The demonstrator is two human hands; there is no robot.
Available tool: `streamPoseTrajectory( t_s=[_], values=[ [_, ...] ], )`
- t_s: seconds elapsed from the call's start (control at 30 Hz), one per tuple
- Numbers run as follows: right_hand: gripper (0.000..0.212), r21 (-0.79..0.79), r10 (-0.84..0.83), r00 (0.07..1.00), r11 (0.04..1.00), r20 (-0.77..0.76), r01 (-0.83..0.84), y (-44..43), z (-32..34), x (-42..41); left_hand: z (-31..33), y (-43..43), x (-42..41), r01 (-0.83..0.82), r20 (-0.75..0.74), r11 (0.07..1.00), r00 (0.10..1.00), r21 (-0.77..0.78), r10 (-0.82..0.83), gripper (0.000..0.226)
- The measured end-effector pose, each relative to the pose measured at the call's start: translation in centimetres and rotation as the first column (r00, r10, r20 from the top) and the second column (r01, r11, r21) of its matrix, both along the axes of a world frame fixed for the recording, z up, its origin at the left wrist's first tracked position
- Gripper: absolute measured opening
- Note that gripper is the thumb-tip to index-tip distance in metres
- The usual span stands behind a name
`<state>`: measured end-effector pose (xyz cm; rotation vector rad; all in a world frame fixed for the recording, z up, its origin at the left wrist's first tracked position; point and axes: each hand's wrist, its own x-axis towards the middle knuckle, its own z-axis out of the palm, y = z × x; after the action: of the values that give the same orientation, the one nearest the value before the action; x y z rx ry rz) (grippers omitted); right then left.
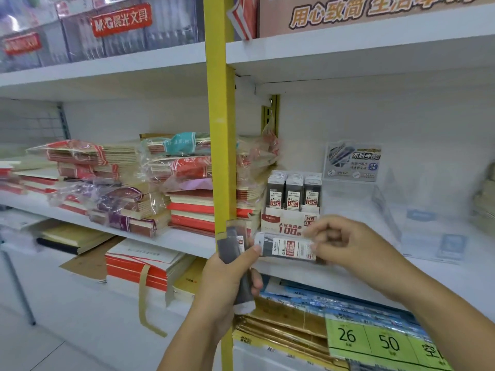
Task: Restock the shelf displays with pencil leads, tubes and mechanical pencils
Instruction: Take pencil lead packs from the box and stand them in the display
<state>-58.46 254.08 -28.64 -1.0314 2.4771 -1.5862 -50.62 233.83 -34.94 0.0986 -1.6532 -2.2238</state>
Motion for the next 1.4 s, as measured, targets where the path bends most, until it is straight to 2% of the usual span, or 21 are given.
streamPoseTrajectory(
  t_s=[0.03,0.13,0.2,0.27,0.3,0.37,0.43,0.47,0.53,0.6,0.77,0.9,1.03,1.2,1.27,1.33,1.4],
  values=[
    [0.024,0.055,0.002,0.999,0.999,-0.051,0.001,-0.1,-0.2,0.1,0.1,-0.1,-0.1,-0.019,-0.006,1.0,1.0,-0.007,0.019,0.047],
    [0.028,0.083,0.026,0.995,0.996,-0.098,-0.017,-1.1,-1.0,0.8,0.4,0.2,-0.5,-0.021,-0.02,0.996,1.0,-0.085,0.02,0.028],
    [0.044,0.102,0.097,0.99,0.991,-0.104,-0.087,-1.7,-1.1,1.2,0.6,0.6,-0.7,0.015,-0.032,0.993,0.999,-0.118,-0.018,0.018],
    [0.064,0.095,0.122,0.987,0.989,-0.104,-0.112,-1.7,-0.6,0.8,0.6,0.6,-0.9,0.004,-0.022,0.994,1.0,-0.109,-0.007,0.023],
    [0.067,0.061,0.078,0.988,0.996,-0.136,-0.07,-1.5,0.1,0.4,0.6,0.6,-1.0,-0.008,-0.01,0.995,1.0,-0.099,0.007,0.03],
    [0.061,-0.102,-0.073,0.974,0.993,-0.215,0.052,-1.0,2.4,-1.0,0.6,0.5,-1.3,-0.018,0.015,0.996,1.0,-0.088,0.019,0.041],
    [0.054,-0.3,-0.166,0.953,0.95,-0.255,0.085,-0.7,4.9,-2.5,0.7,0.5,-1.3,-0.002,0.04,0.998,0.999,-0.065,0.004,0.039],
    [0.054,-0.337,-0.207,0.932,0.936,-0.298,0.1,-0.8,5.9,-3.1,0.8,0.6,-1.3,0.015,0.046,0.999,0.999,-0.043,-0.013,0.037],
    [0.048,-0.265,-0.273,0.861,0.949,-0.43,0.168,-1.1,7.1,-4.3,0.9,0.8,-1.4,0.048,0.051,0.999,0.998,-0.009,-0.048,0.031],
    [0.043,-0.121,-0.296,0.795,0.954,-0.529,0.274,-1.6,7.3,-5.4,0.9,0.9,-1.3,0.065,0.049,0.998,0.997,-0.006,-0.064,0.025],
    [0.035,0.125,-0.21,0.81,0.937,-0.548,0.327,-2.4,6.0,-7.5,1.2,1.3,-1.3,0.073,0.051,0.997,0.996,-0.006,-0.073,0.021],
    [0.023,0.136,-0.231,0.855,0.936,-0.464,0.326,-2.7,5.0,-9.4,1.1,1.5,-1.5,0.066,0.033,0.998,0.997,0.004,-0.066,0.021],
    [0.011,0.152,-0.296,0.759,0.876,-0.58,0.457,-2.8,4.4,-10.8,1.0,1.4,-1.7,0.071,0.036,0.995,0.997,0.076,-0.074,0.022],
    [0.03,0.14,-0.347,0.633,0.796,-0.692,0.589,-2.5,4.4,-10.0,1.1,1.2,-1.6,0.086,0.028,0.993,0.996,0.082,-0.089,0.021],
    [0.028,0.038,-0.382,0.608,0.826,-0.696,0.563,-2.3,3.9,-8.1,1.1,1.3,-1.4,0.102,0.02,0.993,0.994,0.067,-0.104,0.025],
    [0.017,-0.085,-0.399,0.682,0.891,-0.613,0.445,-1.9,3.0,-5.4,1.2,1.5,-1.2,0.123,0.011,0.992,0.992,0.037,-0.124,0.027],
    [0.013,-0.161,-0.315,0.836,0.949,-0.449,0.271,-1.9,1.8,-2.4,1.2,1.8,-1.0,0.14,0.009,0.99,0.99,0.009,-0.141,0.025]
  ],
)
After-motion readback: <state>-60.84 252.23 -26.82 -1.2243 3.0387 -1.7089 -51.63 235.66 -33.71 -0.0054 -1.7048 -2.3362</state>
